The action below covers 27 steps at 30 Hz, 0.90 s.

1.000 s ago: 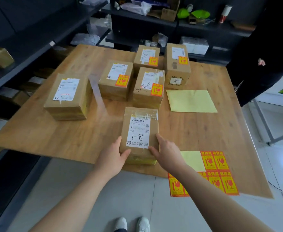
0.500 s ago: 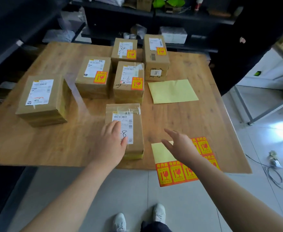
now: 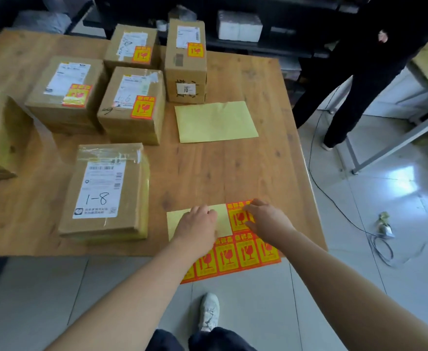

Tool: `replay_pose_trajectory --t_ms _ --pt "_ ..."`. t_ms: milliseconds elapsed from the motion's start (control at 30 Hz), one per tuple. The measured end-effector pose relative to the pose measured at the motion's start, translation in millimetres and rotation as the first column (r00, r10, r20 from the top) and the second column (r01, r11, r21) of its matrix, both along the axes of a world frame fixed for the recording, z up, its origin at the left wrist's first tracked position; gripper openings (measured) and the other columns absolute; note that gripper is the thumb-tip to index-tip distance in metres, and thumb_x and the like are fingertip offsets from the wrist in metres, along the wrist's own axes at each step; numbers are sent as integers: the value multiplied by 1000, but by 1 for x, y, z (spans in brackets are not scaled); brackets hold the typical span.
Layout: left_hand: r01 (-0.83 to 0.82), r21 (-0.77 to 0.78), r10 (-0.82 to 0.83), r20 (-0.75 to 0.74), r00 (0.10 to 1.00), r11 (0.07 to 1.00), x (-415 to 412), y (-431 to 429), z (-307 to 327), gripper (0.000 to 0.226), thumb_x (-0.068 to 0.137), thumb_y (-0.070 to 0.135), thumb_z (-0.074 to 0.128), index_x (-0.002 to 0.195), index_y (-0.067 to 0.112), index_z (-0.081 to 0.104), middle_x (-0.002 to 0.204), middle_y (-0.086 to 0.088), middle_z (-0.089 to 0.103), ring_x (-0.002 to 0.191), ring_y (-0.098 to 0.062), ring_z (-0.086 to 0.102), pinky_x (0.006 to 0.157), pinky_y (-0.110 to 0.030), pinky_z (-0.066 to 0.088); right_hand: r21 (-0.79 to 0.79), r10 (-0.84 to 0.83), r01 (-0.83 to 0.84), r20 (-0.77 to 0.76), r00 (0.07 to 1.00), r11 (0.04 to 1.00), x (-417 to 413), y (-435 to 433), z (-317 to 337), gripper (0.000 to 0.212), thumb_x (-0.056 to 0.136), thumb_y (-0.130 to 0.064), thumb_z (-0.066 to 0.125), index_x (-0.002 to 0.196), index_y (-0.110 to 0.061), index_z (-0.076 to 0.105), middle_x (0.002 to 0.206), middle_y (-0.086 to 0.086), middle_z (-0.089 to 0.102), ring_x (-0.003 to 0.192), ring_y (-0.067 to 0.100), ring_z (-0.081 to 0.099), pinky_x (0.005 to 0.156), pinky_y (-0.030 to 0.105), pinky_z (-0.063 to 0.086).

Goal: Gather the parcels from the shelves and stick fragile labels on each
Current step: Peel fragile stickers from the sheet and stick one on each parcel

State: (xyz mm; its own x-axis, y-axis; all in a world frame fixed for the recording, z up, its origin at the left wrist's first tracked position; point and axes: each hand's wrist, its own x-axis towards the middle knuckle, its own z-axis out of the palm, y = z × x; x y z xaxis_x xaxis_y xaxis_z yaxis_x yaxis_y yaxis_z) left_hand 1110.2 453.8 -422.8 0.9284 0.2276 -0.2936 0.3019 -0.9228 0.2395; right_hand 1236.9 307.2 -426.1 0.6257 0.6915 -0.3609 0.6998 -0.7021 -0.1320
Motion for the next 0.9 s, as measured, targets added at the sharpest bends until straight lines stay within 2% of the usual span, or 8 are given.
replay_pose_trajectory --t_ms 133,233,367,500,600,700,767,900 --pt "-98 -34 96 -61 994 995 11 -8 -17 55 84 46 62 123 15 40 122 -8 49 113 -27 47 93 -39 43 40 98 -95 -77 992 995 17 3 -5 48 92 -34 56 137 -37 42 124 -1 45 99 22 57 73 33 51" --pt "-168 -93 158 -108 982 981 16 -2 -24 62 77 55 66 119 20 39 123 -5 46 114 -25 44 94 -38 42 30 185 -182 -115 976 983 27 13 -7 50 93 -36 55 138 -43 35 125 1 38 97 21 56 72 32 48" --pt "-210 -138 197 -98 975 968 17 2 -29 63 71 56 71 114 21 40 122 -3 46 115 -23 44 92 -35 39 66 208 -201 -137 969 977 33 24 -9 44 89 -29 61 129 -39 45 127 1 37 95 21 58 71 33 50" --pt "-239 -142 236 -42 971 960 14 -1 -33 63 70 55 72 114 23 40 122 -1 46 113 -22 44 91 -33 38 71 198 -189 -156 968 979 34 30 -9 26 85 -28 67 110 -27 58 127 -1 39 90 21 60 75 39 55" --pt "-256 -158 258 -9 966 954 12 -3 -34 63 71 53 73 116 24 39 124 -1 46 114 -21 44 93 -34 39 72 131 -121 -167 977 990 36 34 -9 39 81 -27 71 115 -21 53 117 -1 52 90 22 62 74 41 56" --pt "-270 -164 273 -3 962 949 11 -4 -35 63 71 52 73 117 25 38 126 -1 46 115 -22 44 94 -35 39 47 113 -106 -213 970 993 37 38 -7 41 80 -24 71 117 -24 55 106 0 61 93 21 61 78 41 55" --pt "-277 -163 280 -8 960 947 11 -4 -35 67 71 51 74 120 25 36 129 -2 45 117 -23 44 94 -36 39 44 124 -117 -214 969 992 37 38 -4 38 82 -23 70 117 -27 58 107 -1 59 92 19 61 77 39 56" --pt "-296 -164 297 -24 955 941 13 -6 -36 90 69 49 76 139 24 25 135 -7 39 122 -27 42 96 -38 40 56 176 -169 -155 972 984 36 37 -3 32 82 -23 69 114 -30 64 118 -5 43 87 17 61 70 34 58"
